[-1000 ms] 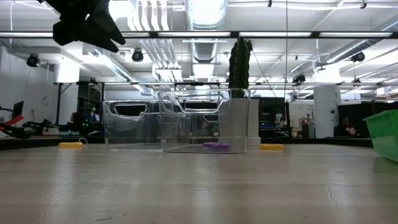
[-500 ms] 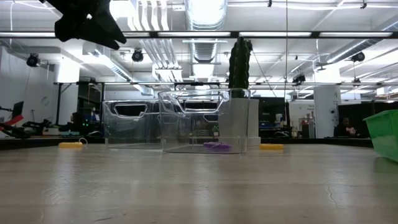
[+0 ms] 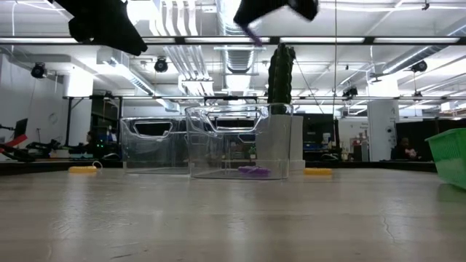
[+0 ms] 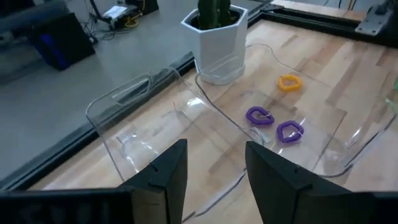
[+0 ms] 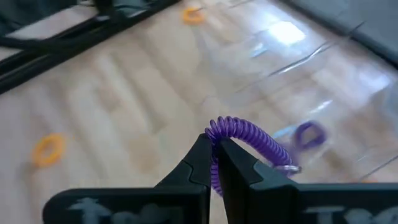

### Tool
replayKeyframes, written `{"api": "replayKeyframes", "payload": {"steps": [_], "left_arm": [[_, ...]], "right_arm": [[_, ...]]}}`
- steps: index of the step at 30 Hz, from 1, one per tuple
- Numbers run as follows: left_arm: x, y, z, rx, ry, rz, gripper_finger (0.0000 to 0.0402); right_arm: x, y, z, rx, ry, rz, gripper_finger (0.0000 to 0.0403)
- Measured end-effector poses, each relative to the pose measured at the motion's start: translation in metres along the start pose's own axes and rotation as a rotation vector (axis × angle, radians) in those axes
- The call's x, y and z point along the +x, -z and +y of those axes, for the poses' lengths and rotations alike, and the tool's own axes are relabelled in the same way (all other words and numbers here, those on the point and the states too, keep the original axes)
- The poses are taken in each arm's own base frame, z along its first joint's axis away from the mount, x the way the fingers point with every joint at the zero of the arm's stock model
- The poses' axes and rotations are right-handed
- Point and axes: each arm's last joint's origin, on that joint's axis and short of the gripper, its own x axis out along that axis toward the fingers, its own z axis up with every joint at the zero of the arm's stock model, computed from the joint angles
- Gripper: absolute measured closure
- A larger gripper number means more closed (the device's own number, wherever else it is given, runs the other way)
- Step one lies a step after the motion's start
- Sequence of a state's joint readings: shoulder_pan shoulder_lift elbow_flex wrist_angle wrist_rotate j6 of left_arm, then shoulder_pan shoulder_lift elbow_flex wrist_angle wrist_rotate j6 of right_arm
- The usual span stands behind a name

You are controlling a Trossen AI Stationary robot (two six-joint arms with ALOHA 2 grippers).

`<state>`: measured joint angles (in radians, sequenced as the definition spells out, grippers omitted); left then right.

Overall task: Sort spring keychains
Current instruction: Put the violet spring keychain into the right transparent bin

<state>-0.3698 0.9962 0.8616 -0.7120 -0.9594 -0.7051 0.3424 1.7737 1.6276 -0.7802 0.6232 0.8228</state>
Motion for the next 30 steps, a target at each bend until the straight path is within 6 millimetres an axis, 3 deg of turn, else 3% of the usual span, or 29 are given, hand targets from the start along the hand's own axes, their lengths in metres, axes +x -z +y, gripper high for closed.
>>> {"api": "replayKeyframes", "payload": {"steps": [5,11,17,30], "left_arm": [[0.0,0.0,0.0,0.046,-0.001,0.001,0.0248],[0.0,0.001,0.001,0.09,-0.003,0.006,0.0248],[0.0,0.002,0.001,0.102,-0.006,0.013,0.0248],[0.0,0.002,0.001,0.101,-0.006,0.013,0.0248]], "right_arm": [[0.042,-0.036,-0.044,0.015,0.026,0.09,0.0392],[0.078,-0.045,-0.08,0.061,0.104,0.162,0.0391],[0.101,-0.041,-0.087,0.047,0.087,0.24,0.039],[0.159,0.0,-0.082,-0.004,0.104,0.43,0.039]]}}
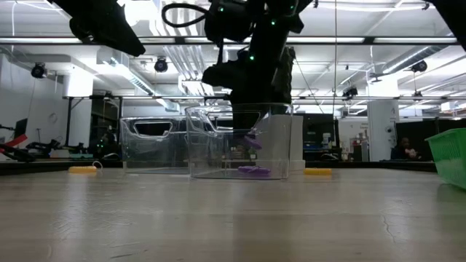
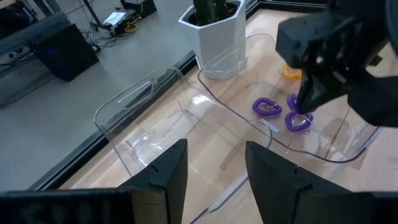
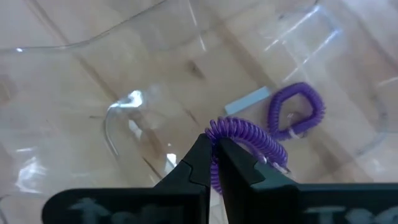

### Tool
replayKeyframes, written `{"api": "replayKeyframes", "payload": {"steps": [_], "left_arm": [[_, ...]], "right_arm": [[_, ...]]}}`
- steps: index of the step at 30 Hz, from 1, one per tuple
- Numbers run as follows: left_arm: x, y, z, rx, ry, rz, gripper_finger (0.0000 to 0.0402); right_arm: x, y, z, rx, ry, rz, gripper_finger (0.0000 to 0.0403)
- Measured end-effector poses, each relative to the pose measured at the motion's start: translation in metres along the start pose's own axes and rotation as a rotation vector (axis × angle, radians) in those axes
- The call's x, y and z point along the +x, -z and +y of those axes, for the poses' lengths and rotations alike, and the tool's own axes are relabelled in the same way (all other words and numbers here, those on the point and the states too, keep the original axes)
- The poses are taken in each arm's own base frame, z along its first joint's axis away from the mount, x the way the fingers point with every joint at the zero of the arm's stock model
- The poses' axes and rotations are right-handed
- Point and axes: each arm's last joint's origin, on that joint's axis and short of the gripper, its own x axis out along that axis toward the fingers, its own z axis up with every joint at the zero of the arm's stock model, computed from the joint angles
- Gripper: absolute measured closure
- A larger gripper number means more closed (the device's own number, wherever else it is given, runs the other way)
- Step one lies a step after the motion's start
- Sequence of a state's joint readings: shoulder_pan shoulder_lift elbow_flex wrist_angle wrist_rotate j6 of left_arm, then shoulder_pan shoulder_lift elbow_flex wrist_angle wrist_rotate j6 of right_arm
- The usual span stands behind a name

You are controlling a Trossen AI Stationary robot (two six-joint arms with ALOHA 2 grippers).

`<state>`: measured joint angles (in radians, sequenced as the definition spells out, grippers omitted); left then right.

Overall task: Sort spring keychains
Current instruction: Put the violet spring keychain into the right transparent bin

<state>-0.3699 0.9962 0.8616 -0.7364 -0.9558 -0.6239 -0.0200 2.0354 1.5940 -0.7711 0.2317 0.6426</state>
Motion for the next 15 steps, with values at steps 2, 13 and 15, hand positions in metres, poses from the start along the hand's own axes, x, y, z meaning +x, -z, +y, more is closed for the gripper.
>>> {"api": "replayKeyframes", "payload": {"steps": [2,13,15], "left_arm": [[0.0,0.0,0.0,-0.001,0.0,0.0,0.0248],[0.0,-0.0001,0.0,-0.001,0.0,-0.001,0.0248],[0.0,-0.0001,-0.0001,-0.001,0.0,-0.001,0.0248]], "right_arm": [[0.0034,0.0011,0.0006,-0.003,-0.004,0.015,0.039],[0.0015,0.0007,0.0009,-0.051,-0.027,0.023,0.0384],[0.0015,0.0008,0.0011,-0.053,-0.039,0.031,0.037]]}}
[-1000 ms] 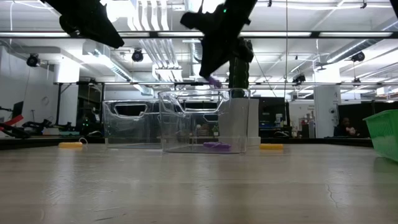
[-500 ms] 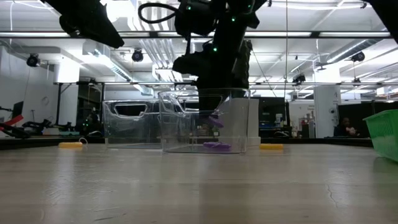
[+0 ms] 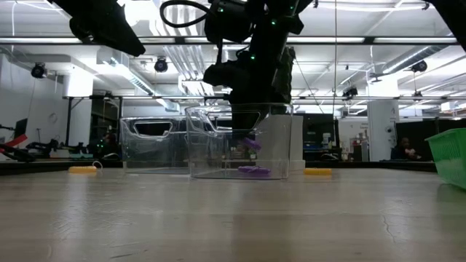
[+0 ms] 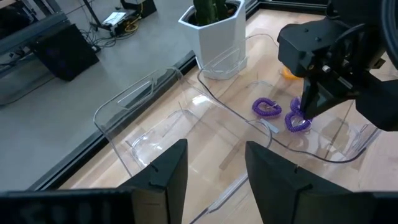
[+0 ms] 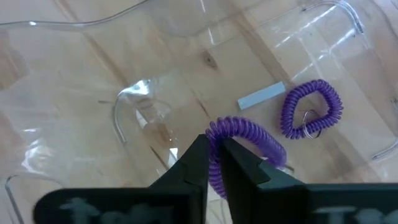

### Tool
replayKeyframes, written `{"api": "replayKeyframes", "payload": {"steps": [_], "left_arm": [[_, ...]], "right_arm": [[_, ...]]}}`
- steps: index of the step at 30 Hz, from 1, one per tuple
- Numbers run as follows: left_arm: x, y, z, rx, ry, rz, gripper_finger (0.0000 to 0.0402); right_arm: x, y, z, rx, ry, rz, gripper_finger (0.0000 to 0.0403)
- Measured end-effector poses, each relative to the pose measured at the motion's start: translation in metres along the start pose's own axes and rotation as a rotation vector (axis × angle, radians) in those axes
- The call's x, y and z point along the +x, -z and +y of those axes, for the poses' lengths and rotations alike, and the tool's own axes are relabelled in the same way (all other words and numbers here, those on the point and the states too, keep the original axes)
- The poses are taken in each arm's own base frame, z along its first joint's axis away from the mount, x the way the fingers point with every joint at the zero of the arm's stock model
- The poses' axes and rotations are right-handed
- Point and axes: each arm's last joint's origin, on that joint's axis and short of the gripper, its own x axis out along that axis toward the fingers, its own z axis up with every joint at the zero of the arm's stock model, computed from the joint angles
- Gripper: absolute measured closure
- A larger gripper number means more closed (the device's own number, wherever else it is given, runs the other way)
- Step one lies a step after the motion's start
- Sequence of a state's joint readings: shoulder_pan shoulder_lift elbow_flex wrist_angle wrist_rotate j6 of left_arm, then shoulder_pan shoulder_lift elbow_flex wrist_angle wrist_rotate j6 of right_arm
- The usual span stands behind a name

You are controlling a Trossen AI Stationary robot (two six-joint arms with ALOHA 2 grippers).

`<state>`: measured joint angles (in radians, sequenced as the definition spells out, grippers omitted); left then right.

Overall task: Sort spring keychains
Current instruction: Put the violet spring keychain into the right transparent bin, then put the right yellow spring keychain into the left transparent bin

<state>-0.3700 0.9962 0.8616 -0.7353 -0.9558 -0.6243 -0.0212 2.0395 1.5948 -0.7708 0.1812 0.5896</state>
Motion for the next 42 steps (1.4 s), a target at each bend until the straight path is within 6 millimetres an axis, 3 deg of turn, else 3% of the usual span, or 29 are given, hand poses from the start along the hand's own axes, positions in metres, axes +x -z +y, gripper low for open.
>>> {"api": "replayKeyframes", "payload": {"steps": [7,12,17,24,32,37,42], "left_arm": [[0.0,0.0,0.0,0.0,-0.004,-0.003,0.0248],[0.0,0.0,0.0,0.0,-0.005,-0.004,0.0248],[0.0,0.0,0.0,0.0,-0.005,-0.004,0.0248],[0.0,0.0,0.0,0.0,-0.006,-0.004,0.0248],[0.0,0.0,0.0,0.001,-0.007,-0.004,0.0248],[0.0,0.0,0.0,0.005,-0.008,-0.001,0.0248],[0.0,0.001,0.001,0.014,-0.011,0.004,0.0248]], "right_arm": [[0.0,0.0,0.0,-0.011,0.0,0.001,0.0297],[-0.003,-0.002,0.001,-0.013,-0.006,-0.007,0.0269],[-0.015,-0.007,0.002,-0.019,0.004,0.005,0.0263],[-0.046,-0.014,0.001,-0.054,0.045,0.07,0.028],[-0.086,0.015,-0.011,-0.148,0.286,0.389,0.0289],[-0.099,0.025,-0.015,-0.124,0.235,0.309,0.0289],[-0.106,0.047,-0.044,0.001,0.29,0.321,0.0289]]}}
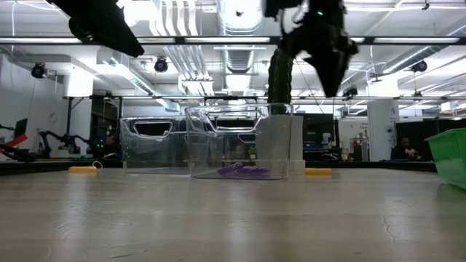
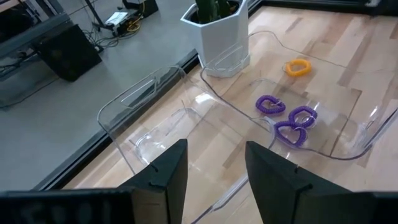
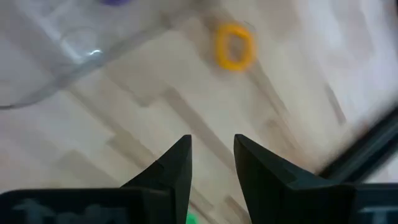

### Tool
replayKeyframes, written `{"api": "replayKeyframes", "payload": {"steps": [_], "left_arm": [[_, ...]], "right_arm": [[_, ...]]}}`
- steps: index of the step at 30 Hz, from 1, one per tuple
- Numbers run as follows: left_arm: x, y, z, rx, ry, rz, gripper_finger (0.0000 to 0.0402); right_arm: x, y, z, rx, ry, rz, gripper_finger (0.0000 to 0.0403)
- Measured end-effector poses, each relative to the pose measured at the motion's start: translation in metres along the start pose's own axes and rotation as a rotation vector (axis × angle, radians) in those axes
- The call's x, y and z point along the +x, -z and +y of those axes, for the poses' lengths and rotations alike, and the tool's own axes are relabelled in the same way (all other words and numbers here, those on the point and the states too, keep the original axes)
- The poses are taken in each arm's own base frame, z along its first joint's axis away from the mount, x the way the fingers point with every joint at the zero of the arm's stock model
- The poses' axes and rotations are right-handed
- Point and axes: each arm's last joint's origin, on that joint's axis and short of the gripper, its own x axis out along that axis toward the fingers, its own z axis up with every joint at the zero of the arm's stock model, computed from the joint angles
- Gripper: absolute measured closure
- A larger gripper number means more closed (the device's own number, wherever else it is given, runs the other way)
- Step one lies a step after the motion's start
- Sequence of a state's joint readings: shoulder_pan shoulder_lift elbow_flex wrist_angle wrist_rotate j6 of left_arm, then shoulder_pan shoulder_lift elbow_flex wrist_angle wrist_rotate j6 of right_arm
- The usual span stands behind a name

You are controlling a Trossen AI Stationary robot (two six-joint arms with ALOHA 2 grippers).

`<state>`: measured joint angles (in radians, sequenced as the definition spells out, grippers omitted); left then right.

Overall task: Sort spring keychains
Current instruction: Put the right yellow spring keychain into the left transparent bin

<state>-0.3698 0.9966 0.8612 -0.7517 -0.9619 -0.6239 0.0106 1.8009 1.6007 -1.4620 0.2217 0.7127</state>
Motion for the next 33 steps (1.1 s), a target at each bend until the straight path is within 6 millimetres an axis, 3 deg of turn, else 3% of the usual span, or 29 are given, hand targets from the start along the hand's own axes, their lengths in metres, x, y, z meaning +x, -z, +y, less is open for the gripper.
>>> {"api": "replayKeyframes", "payload": {"steps": [2,9,16,33], "left_arm": [[0.0,0.0,0.0,0.0,0.0,0.0,0.0248],[0.0,0.0,0.0,0.001,0.001,0.001,0.0248],[0.0,0.0,0.0,0.001,0.0,0.001,0.0248],[0.0,0.0,0.0,0.001,-0.002,-0.001,0.0248]], "right_arm": [[0.006,0.007,-0.013,0.063,-0.006,-0.019,0.0289],[0.045,0.011,-0.045,0.29,-0.273,-0.167,0.0289],[0.077,0.014,-0.079,0.545,-0.304,-0.188,0.0289],[0.13,-0.009,-0.07,0.539,-0.198,-0.038,0.0289]]}}
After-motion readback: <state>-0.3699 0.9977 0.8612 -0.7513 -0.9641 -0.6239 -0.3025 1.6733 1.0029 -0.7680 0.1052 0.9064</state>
